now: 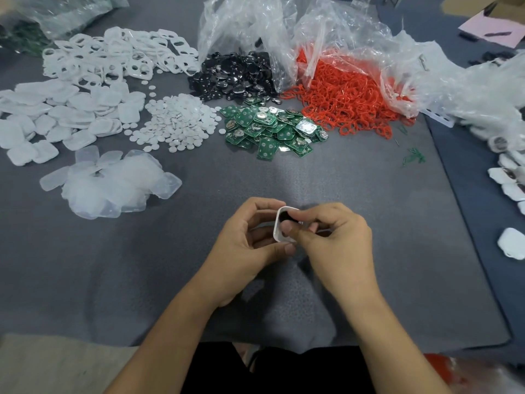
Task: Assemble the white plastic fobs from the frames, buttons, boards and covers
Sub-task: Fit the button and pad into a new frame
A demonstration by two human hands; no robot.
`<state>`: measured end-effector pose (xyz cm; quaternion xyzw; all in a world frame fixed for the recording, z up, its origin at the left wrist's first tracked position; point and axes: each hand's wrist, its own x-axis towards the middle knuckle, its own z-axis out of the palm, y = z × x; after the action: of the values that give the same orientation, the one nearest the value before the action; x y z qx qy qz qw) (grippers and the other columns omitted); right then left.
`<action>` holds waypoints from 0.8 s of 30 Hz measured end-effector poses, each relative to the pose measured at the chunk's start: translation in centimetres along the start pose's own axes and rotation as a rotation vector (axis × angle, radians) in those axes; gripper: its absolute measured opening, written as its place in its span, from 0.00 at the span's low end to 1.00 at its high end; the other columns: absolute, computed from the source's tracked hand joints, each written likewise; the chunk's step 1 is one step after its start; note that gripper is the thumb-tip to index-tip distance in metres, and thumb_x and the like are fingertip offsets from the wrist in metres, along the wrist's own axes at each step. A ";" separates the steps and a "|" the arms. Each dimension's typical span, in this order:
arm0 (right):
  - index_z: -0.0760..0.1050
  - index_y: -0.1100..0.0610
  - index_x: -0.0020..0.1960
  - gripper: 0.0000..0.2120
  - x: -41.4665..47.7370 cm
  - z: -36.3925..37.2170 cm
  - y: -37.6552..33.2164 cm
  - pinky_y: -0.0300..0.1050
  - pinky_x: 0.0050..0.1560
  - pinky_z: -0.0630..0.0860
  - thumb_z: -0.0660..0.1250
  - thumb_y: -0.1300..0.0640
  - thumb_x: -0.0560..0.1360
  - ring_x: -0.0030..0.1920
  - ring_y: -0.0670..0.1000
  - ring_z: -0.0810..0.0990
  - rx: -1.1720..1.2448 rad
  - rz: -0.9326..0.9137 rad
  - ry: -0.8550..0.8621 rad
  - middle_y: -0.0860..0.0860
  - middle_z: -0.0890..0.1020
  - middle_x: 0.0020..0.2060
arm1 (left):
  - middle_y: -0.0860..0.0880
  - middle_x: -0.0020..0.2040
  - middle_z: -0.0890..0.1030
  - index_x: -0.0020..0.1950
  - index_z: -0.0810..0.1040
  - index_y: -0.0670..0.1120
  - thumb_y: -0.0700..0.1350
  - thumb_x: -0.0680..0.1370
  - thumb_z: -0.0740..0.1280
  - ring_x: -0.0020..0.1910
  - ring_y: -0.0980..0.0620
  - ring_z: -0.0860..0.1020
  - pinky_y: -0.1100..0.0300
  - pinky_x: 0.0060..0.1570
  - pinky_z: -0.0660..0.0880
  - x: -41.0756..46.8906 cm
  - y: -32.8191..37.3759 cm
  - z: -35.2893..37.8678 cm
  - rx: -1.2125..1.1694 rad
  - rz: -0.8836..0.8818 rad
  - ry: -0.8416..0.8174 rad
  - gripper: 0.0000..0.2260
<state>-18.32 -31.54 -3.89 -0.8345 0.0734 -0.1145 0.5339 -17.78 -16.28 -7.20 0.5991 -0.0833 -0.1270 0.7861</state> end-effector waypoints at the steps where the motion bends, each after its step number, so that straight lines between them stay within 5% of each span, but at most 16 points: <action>1: 0.86 0.45 0.39 0.13 0.1 0.0 0.0 0.38 0.41 0.76 0.83 0.61 0.63 0.35 0.44 0.79 0.047 0.037 -0.008 0.47 0.81 0.36 | 0.44 0.60 0.84 0.64 0.75 0.43 0.26 0.72 0.74 0.59 0.49 0.83 0.60 0.57 0.79 0.0 0.0 0.0 -0.001 0.000 0.000 0.24; 6: 0.87 0.55 0.42 0.09 0.5 -0.3 -0.2 0.63 0.51 0.81 0.81 0.64 0.65 0.44 0.62 0.85 0.260 0.228 -0.103 0.56 0.87 0.39 | 0.44 0.59 0.85 0.63 0.75 0.42 0.27 0.73 0.74 0.57 0.51 0.83 0.61 0.55 0.79 0.0 0.2 -0.1 -0.006 -0.003 -0.004 0.22; 11: 0.87 0.45 0.43 0.09 -0.2 -0.1 -0.3 0.48 0.45 0.82 0.78 0.59 0.70 0.38 0.47 0.84 0.027 0.087 -0.075 0.48 0.85 0.36 | 0.43 0.59 0.85 0.62 0.75 0.42 0.29 0.75 0.73 0.58 0.49 0.84 0.60 0.56 0.79 0.0 0.1 0.1 -0.021 -0.005 0.034 0.19; 15: 0.82 0.54 0.40 0.09 -0.1 0.1 -0.5 0.53 0.43 0.82 0.79 0.65 0.68 0.37 0.56 0.85 0.186 0.180 -0.041 0.53 0.85 0.33 | 0.44 0.53 0.86 0.55 0.80 0.47 0.39 0.79 0.69 0.53 0.50 0.84 0.55 0.55 0.81 0.1 0.0 0.2 -0.015 0.002 0.109 0.06; 19: 0.77 0.59 0.44 0.13 0.1 -0.4 -1.1 0.49 0.36 0.78 0.77 0.71 0.68 0.36 0.60 0.83 0.391 0.344 -0.104 0.56 0.84 0.36 | 0.44 0.48 0.86 0.51 0.79 0.47 0.36 0.82 0.67 0.48 0.49 0.85 0.49 0.52 0.83 0.2 -0.4 0.5 0.079 0.037 0.172 0.06; 24: 0.81 0.62 0.49 0.12 0.1 -0.2 -1.2 0.42 0.36 0.79 0.71 0.75 0.70 0.35 0.54 0.83 0.551 0.490 -0.173 0.59 0.84 0.38 | 0.47 0.47 0.87 0.52 0.78 0.43 0.35 0.81 0.68 0.48 0.50 0.86 0.60 0.47 0.81 -0.1 -0.3 0.8 0.218 0.110 0.187 0.04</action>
<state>-18.30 -31.29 -2.73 -0.6238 0.1922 0.0719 0.7542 -18.15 -17.06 -7.32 0.6848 -0.0556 -0.0175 0.7264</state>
